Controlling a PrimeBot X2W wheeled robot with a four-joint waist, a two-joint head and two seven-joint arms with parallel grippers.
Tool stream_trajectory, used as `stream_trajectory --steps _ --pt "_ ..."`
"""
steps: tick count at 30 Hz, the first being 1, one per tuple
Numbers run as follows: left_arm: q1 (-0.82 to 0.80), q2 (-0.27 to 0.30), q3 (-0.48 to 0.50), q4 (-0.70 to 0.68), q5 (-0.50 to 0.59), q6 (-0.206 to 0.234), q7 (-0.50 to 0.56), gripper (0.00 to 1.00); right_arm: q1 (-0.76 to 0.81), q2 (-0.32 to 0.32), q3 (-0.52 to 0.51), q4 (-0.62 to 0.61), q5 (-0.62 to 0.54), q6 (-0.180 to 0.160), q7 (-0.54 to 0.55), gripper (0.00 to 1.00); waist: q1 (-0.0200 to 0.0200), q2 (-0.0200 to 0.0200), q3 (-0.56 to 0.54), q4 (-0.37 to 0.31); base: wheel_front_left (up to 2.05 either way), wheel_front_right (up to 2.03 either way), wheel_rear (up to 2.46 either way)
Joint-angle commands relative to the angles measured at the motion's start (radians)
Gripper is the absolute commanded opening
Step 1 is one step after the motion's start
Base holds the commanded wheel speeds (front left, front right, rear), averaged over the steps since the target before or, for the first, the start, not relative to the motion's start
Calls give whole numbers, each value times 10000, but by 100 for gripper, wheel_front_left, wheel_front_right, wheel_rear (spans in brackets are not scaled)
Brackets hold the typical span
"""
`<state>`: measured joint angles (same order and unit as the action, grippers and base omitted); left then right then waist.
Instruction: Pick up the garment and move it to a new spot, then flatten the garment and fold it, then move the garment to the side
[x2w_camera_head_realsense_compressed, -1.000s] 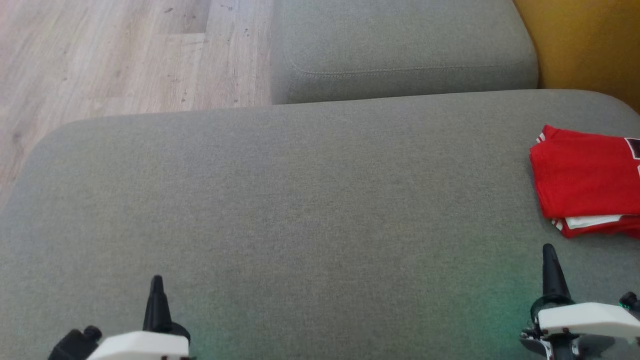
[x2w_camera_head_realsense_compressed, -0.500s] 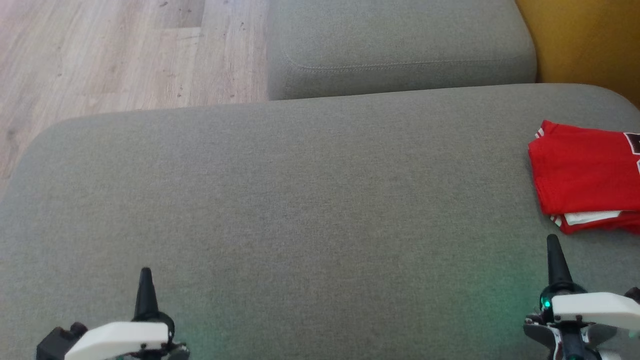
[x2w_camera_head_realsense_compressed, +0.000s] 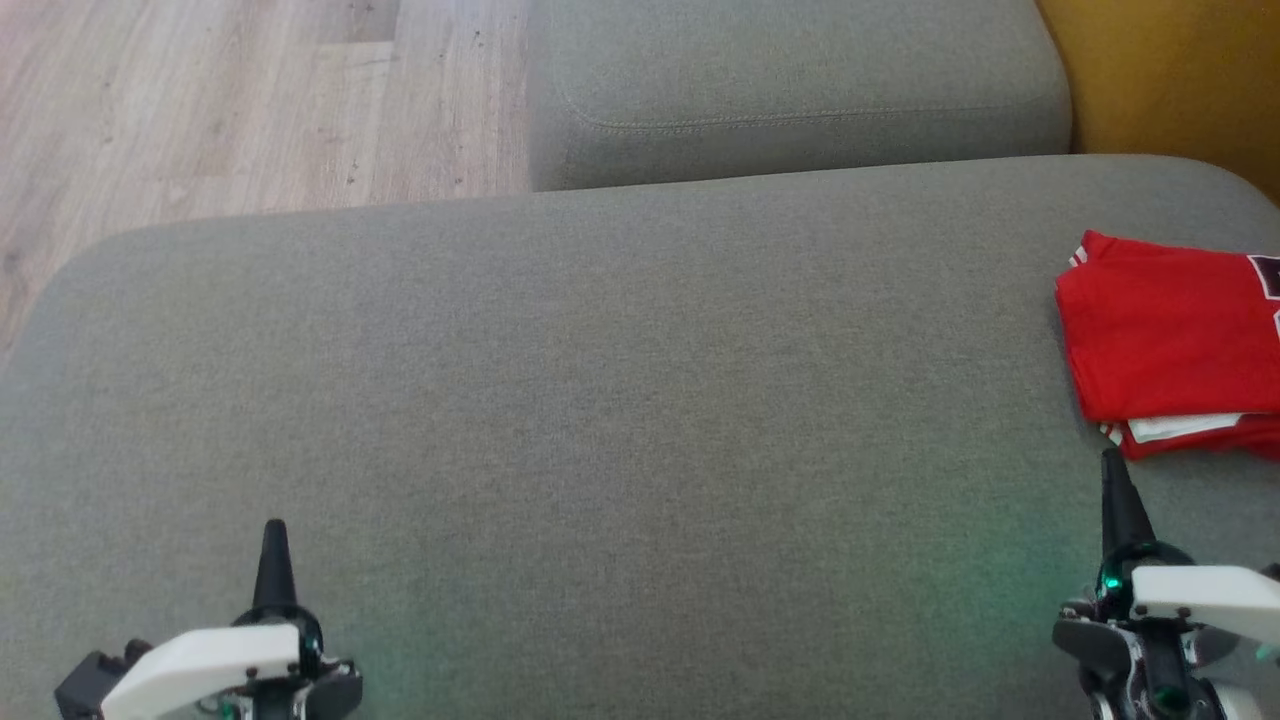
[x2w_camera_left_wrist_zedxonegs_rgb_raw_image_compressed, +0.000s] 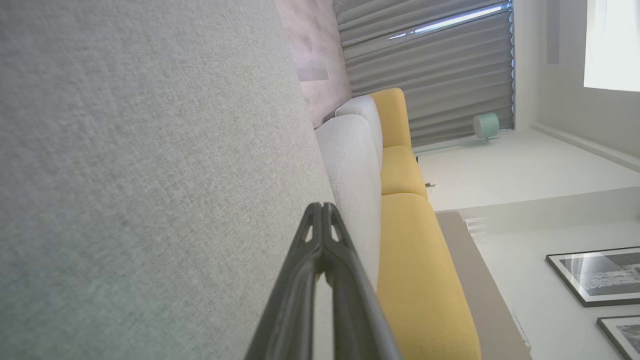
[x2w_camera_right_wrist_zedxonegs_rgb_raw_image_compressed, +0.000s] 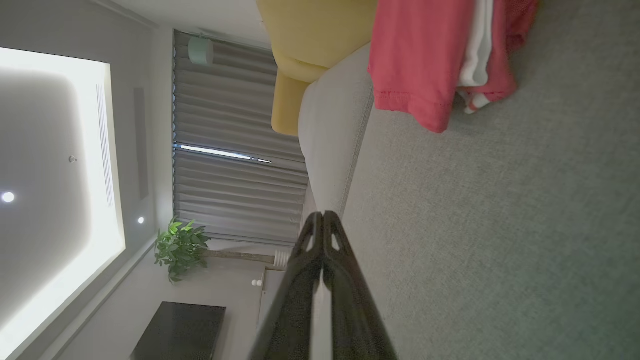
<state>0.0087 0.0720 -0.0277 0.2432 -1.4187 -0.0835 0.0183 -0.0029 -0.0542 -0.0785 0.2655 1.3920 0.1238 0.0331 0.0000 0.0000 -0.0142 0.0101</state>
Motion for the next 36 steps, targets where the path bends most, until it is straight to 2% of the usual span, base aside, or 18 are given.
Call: stream_trajectory --steps 1,18,36 --pt "-654 108 426 -251 -311 -120 105 0 -572 -159 109 -300 352 60 95 0 0 0 15 -9 0 0 0" --pt "-1132 84 997 -1 -2248 -472 614 0 -1027 -142 -104 -222 2373 69 601 0 0 0 174 -100 0 0 0" --pt "-1138 29 1074 3 -2183 -472 675 0 -1031 -106 -154 -219 2331 69 642 0 0 0 174 -100 0 0 0"
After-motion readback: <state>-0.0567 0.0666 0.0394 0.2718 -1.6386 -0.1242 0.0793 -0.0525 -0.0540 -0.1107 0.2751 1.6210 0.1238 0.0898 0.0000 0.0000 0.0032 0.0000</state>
